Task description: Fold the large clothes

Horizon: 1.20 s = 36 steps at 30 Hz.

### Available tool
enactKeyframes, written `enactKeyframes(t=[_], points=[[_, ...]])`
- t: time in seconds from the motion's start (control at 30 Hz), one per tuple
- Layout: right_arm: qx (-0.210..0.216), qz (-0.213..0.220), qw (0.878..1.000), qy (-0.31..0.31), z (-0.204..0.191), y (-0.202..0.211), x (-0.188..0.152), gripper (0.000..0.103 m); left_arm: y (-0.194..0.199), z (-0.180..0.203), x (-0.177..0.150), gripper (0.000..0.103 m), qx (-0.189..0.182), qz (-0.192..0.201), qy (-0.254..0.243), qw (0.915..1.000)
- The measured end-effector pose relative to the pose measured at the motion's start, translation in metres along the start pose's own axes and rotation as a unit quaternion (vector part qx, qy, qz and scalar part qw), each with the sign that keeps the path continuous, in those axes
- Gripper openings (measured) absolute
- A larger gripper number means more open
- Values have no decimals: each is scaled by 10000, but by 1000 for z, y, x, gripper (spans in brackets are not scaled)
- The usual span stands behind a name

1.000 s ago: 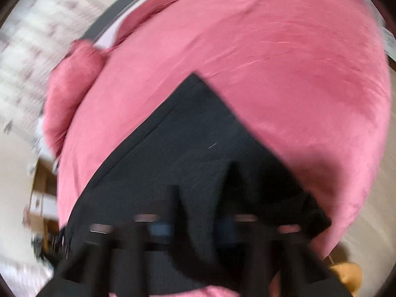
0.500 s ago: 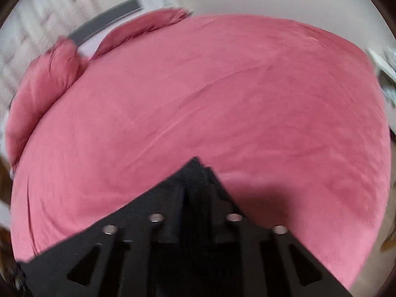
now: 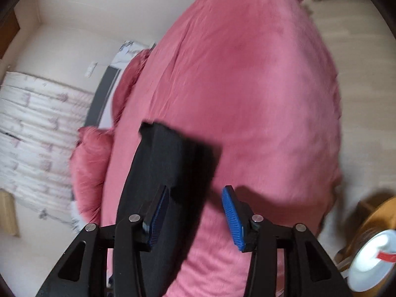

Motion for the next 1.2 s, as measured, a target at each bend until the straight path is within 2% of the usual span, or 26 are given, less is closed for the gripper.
enactKeyframes(t=[0.07, 0.1, 0.13, 0.17, 0.27, 0.33, 0.37, 0.4, 0.43, 0.47, 0.57, 0.63, 0.77, 0.8, 0.87, 1.0, 1.07, 1.1, 1.13, 1.17, 1.2], points=[[363, -169, 9991, -109, -7, -12, -9, 47, -2, -3, -19, 67, 144, -249, 48, 9996], [245, -154, 9993, -255, -2, -20, -10, 47, -4, -8, -30, 66, 308, -389, 88, 9987], [175, -60, 9988, -456, 2, -32, -10, 47, 0, -12, -35, 67, 343, -256, 114, 9990], [292, 94, 9971, -702, 6, -36, -8, 47, 3, -13, -36, 67, 402, -184, 77, 9990], [769, 641, 9894, -1048, 2, -44, -2, 49, 5, -11, -37, 67, 535, -342, -5, 9980], [1549, 530, 9813, -1011, -18, -56, -3, 49, 7, -7, -30, 67, 513, -475, 219, 9973], [1770, 429, 9788, -932, -26, -58, -3, 48, 6, -2, -30, 67, 435, -463, 306, 9975], [1754, 393, 9819, -591, -34, -63, -4, 48, 7, 4, -26, 67, 343, -436, 401, 9977], [1535, 432, 9867, -324, -35, -69, -4, 48, 4, 12, -22, 67, 283, -422, 402, 9979], [1254, 406, 9906, -373, -28, -77, -6, 41, 0, 19, -18, 67, 243, -414, 371, 9982], [1157, 445, 9895, -744, -16, -80, -3, 21, -19, 49, -1, 67, 6, -373, 239, 9990], [1118, 466, 9877, -990, -9, -79, -3, 14, -41, 71, 14, 67, -95, -383, 94, 9992], [992, 572, 9870, -1126, 2, -67, -8, 13, -95, 118, 37, 67, -456, -721, -102, 9963], [989, 608, 9862, -1184, 9, -55, -9, 13, -103, 124, 42, 72, -448, -716, -203, 9962], [966, 603, 9863, -1196, 8, -69, -8, 13, -122, 147, 65, 72, -396, -379, -632, 9965], [1013, 540, 9855, -1250, 12, -74, -6, 12, -148, 177, 103, 73, -542, 24, -1055, 9929], [1035, 509, 9852, -1266, 20, -69, -8, 12, -162, 186, 109, 74, -657, -48, -1299, 9893], [1068, 496, 9847, -1283, 23, -68, -8, 12, -169, 193, 103, 69, -721, -228, -1483, 9860], [1093, 490, 9843, -1294, 24, -68, -8, 12, -177, 199, 95, 56, -825, -441, -1690, 9812], [1111, 485, 9841, -1296, 26, -67, -9, 12, -181, 202, 88, 54, -893, -563, -1828, 9775], [1125, 483, 9839, -1299, 26, -67, -8, 12, -181, 205, 86, 54, -886, -493, -1966, 9752]])
Point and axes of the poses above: each gripper's, at about its wrist camera, not at the fingertips, and y roughly against the way its jaws point, z to its right, x to its top, the point moved 7 cm from there along -y, roughly the way its jaws point, and after that the axes turned 12 degrees about z, right-handed, at the moved point
